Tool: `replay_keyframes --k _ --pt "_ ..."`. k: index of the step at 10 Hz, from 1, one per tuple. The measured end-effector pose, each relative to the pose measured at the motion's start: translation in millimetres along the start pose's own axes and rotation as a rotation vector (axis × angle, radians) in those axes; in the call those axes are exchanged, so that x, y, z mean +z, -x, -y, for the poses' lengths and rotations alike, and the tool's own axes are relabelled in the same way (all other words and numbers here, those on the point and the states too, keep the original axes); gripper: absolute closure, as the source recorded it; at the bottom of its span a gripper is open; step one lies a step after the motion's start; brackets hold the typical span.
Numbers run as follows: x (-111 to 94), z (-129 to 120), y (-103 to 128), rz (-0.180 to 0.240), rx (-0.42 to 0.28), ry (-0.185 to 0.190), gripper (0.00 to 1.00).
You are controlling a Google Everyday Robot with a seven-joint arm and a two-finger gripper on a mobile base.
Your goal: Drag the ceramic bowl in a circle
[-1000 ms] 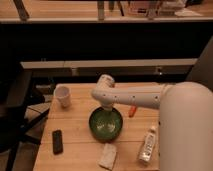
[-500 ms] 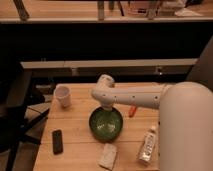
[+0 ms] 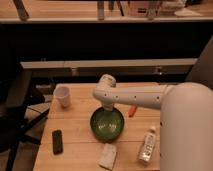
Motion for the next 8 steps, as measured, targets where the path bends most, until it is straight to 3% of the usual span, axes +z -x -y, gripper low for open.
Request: replay_keyframes --k 8 --pt "-2.0 1.5 -1.5 -0.005 -0.049 -0.001 0.99"
